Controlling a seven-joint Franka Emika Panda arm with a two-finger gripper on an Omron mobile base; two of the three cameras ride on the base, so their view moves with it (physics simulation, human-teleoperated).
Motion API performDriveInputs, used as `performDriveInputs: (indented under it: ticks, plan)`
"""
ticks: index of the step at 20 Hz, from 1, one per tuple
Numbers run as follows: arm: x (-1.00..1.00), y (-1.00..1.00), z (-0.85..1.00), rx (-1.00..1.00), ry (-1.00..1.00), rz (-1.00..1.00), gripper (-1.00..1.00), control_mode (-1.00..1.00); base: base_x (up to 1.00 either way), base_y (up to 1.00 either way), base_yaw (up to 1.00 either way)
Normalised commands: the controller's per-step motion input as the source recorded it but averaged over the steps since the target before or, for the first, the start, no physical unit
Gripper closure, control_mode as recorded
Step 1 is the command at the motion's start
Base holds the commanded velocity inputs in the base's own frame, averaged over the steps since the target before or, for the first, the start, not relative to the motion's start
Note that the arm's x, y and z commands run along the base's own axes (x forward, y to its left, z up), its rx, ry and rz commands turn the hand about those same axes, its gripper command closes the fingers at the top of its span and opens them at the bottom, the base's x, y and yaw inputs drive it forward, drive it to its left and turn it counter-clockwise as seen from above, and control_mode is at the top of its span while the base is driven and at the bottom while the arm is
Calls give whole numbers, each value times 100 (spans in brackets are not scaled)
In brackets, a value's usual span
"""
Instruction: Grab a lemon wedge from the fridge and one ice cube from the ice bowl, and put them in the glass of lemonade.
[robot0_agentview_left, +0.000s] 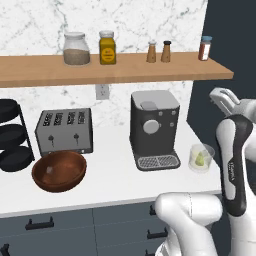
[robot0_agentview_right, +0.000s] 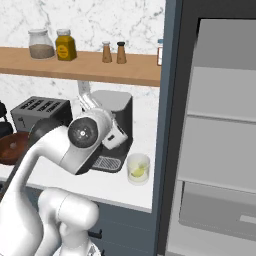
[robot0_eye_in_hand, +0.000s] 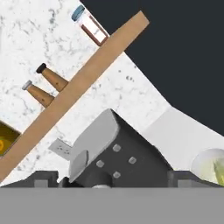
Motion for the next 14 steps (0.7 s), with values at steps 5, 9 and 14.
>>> performDriveInputs:
  ticks: [5,9,14]
  plan:
    - [-29,60,45,-13,-40,11,-100,-100,0,0,0]
    - [0,0,0,0,0,1,-100,-100,0,0,0]
    - [-62,83,-20,-44,-34,9,-100,-100,0,0,0]
